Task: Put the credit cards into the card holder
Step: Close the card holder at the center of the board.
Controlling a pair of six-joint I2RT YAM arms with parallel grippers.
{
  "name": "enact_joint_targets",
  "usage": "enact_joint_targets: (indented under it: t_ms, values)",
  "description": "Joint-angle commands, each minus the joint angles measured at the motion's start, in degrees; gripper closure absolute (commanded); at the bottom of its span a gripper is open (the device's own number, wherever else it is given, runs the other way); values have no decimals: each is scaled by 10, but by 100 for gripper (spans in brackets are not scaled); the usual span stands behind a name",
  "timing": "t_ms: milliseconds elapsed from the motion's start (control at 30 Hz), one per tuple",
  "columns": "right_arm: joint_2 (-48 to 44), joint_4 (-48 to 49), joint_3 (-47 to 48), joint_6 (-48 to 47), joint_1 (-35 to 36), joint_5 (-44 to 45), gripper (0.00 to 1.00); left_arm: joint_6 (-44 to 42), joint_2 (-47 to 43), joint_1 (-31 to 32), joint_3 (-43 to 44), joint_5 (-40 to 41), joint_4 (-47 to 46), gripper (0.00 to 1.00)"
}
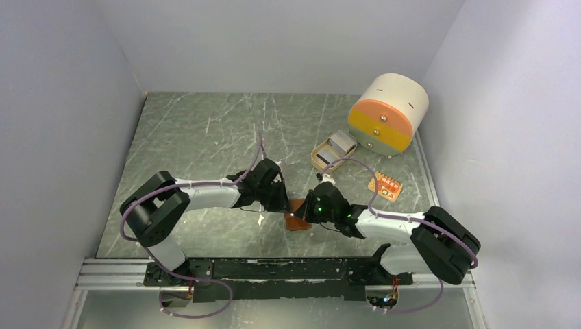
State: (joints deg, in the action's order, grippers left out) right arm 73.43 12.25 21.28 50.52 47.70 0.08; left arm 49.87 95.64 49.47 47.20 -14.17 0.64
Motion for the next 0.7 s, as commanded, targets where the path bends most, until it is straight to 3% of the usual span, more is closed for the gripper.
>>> enact_joint_targets:
  t_ms: [0,667]
  values:
    - [11,-20,-15,-1,2,28,100,-10,13,4,18,-13,-7,91]
    - [46,1,-34,33,2,18,100,1,49,18,12,2,15,91]
